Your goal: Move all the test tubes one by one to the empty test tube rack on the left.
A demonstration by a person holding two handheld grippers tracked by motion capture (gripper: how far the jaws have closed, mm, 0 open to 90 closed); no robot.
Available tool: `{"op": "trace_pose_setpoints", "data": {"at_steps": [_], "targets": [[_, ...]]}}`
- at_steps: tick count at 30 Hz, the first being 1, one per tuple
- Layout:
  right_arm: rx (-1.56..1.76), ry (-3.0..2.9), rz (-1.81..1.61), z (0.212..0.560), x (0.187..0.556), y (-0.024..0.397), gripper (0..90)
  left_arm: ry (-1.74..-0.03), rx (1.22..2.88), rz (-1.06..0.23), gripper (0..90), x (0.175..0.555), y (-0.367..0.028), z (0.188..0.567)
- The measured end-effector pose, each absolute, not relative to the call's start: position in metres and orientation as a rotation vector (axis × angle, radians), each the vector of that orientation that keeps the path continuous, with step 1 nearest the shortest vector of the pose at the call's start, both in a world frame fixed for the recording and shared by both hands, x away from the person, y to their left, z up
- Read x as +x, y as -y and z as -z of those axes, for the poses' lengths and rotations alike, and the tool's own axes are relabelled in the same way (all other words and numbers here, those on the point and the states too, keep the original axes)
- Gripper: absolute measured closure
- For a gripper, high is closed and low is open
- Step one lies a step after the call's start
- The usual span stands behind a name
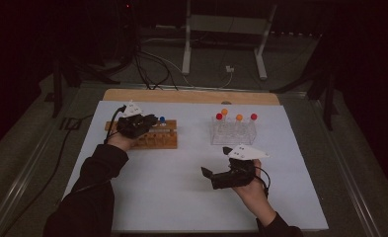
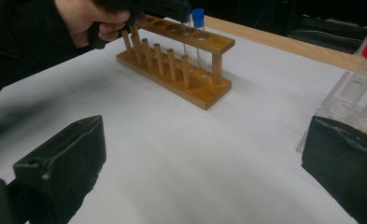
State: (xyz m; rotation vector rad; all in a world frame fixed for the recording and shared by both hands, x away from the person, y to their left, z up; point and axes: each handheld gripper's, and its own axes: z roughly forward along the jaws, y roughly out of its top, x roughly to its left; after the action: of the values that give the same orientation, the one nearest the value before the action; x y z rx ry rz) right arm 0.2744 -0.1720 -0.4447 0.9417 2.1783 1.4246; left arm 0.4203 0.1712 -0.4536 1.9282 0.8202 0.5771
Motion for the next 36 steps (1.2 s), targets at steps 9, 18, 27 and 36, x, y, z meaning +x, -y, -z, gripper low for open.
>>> {"op": "trace_pose_setpoints", "data": {"at_steps": [9,18,27,36], "targets": [[0.939,-2.166,-1.433,0.442,0.274,0.174,0.0,-0.827,1.921,-0.569,76.6,0.42,-0.172,0.455],[0.934,-2.145,-1.459,0.439,0.274,0.177,0.0,-0.825,1.924,-0.551,74.3,0.42,-0.172,0.456],[0.914,-2.146,-1.505,0.431,0.28,0.187,0.0,-0.809,1.91,-0.55,49.2,0.411,-0.181,0.449],[0.918,-2.059,-1.506,0.415,0.29,0.211,0.0,-0.793,1.895,-0.515,18.7,0.38,-0.193,0.43]]}}
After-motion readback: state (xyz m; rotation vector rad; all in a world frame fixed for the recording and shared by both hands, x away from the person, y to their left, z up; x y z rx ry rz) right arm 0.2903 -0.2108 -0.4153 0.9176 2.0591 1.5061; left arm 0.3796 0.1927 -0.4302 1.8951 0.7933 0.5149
